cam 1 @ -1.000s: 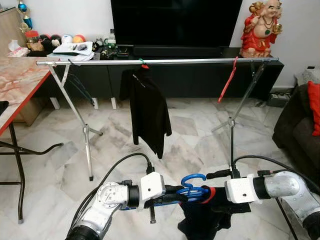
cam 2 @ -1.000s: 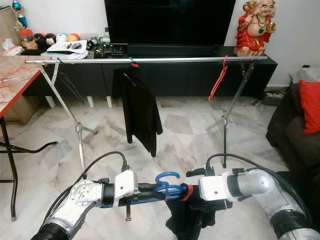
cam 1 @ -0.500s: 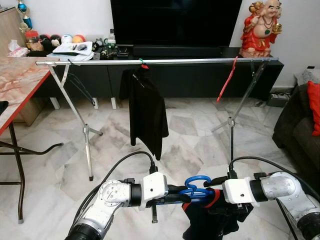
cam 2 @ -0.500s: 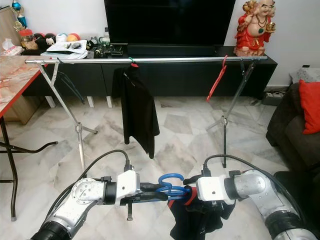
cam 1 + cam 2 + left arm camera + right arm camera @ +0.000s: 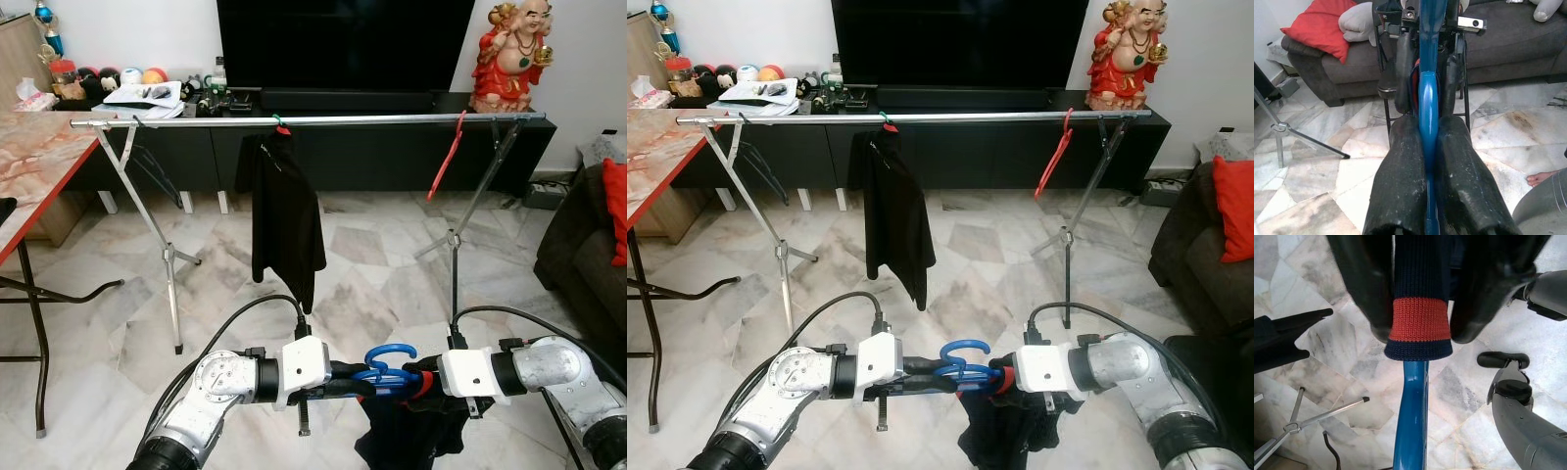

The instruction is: Hang hanger

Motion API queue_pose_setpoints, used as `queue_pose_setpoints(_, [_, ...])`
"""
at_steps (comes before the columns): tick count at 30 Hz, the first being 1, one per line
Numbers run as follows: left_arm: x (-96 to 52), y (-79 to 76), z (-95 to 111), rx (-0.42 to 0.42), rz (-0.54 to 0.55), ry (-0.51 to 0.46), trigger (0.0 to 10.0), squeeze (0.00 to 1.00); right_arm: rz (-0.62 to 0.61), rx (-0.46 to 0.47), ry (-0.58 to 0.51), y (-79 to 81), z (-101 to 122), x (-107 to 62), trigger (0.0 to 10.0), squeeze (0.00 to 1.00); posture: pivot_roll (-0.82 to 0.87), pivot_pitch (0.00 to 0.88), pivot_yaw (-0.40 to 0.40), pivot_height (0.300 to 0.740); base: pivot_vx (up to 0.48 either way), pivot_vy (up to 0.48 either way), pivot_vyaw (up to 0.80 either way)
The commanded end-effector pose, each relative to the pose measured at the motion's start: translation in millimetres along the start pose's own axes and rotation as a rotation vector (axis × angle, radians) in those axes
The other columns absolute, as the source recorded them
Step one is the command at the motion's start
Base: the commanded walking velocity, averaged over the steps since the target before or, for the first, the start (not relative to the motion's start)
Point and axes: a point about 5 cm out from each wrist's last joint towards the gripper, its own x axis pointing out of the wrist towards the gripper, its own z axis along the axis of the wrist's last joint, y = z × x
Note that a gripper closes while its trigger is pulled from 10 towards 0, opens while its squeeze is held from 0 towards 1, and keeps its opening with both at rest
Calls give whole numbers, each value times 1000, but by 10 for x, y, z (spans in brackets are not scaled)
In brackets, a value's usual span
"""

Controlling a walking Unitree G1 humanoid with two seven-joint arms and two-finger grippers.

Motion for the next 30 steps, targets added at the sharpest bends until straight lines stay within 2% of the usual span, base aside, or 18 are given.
queue_pose_setpoints(1, [50, 62, 125, 55, -9, -32, 10000, 0, -8, -3, -12, -42, 29, -12, 0, 0, -4, 48, -44, 740, 0, 0, 0])
queue_pose_setpoints(18, [78, 64, 156, 64, -36, -35, 10000, 0, 11, 31, -31, -14, 22, 0, 0, 0, -4, 48, -40, 740, 0, 0, 0])
queue_pose_setpoints(30, [70, 83, 129, -16, -72, 15, 10000, 0, 24, 51, -43, 22, 15, 20, 0, 0, -5, 47, -37, 740, 0, 0, 0])
